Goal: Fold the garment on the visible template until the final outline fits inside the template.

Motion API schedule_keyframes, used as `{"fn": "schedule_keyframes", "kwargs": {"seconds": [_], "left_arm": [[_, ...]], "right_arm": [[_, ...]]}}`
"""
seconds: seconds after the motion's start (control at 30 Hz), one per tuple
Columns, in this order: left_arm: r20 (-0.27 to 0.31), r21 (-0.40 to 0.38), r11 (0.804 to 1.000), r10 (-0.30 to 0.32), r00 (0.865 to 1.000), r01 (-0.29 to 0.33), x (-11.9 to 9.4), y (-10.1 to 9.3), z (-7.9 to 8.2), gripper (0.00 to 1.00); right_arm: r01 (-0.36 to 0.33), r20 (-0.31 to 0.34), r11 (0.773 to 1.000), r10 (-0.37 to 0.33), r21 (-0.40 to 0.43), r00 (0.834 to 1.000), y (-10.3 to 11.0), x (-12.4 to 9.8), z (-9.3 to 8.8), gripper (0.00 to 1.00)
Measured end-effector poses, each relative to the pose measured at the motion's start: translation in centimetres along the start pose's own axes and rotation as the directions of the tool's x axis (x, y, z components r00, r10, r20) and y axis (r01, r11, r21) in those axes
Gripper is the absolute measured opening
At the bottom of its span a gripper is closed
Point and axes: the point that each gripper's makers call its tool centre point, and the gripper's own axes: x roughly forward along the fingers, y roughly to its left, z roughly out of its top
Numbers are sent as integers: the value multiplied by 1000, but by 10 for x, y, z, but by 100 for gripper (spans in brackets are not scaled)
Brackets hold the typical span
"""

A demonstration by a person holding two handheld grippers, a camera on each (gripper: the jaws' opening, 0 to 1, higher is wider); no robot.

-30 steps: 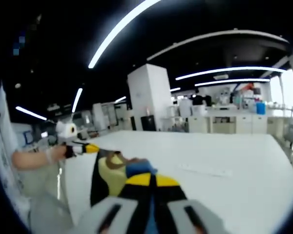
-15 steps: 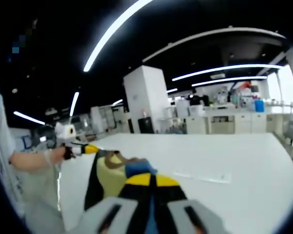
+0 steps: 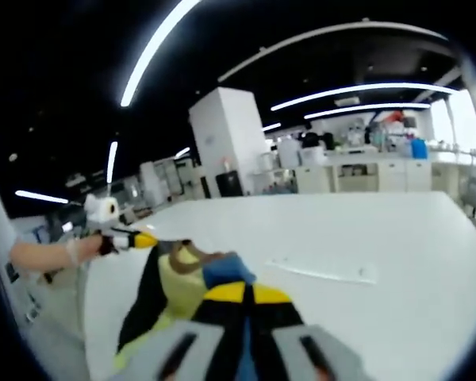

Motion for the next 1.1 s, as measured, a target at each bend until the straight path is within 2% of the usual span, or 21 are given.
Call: {"fn": "schedule_keyframes", "kwargs": {"seconds": [0.1,0.2,0.27,0.37,0.5,0.6,0.67,0.73,0.87,0.9,1.1], "left_arm": [[-23,-48,999,0,1000,-1,13,5,-12,0],[-59,-66,998,3,998,-7,32,15,-26,0],[-77,-80,997,10,997,-16,40,14,-35,0],[-105,-111,993,14,994,-26,56,26,-47,0],[-147,-115,992,26,989,-43,72,31,-62,0],[-167,-126,990,36,985,-58,79,34,-70,0],[-187,-138,988,43,981,-70,93,48,-76,0],[-206,-131,988,51,977,-79,95,47,-79,0],[-235,-139,987,47,971,-81,105,52,-95,0],[-243,-140,987,47,969,-83,102,48,-99,0],[-252,-145,986,44,967,-83,104,49,-105,0]], "right_arm": [[10,-35,1000,-10,5,999,-15,13,-12,0],[27,-59,1000,-26,15,998,-25,25,-22,0],[34,-82,999,-31,26,996,-31,36,-31,0],[46,-108,999,-44,19,993,-44,51,-41,0],[60,-147,998,-55,26,988,-47,65,-55,0],[76,-184,997,-69,26,980,-63,77,-67,0],[90,-210,995,-81,32,974,-70,83,-76,0],[94,-218,995,-83,41,972,-73,86,-81,0],[107,-251,994,-94,39,964,-77,92,-93,0],[109,-257,993,-96,39,962,-79,93,-95,0],[131,-281,990,-111,53,953,-88,99,-106,0]]}}
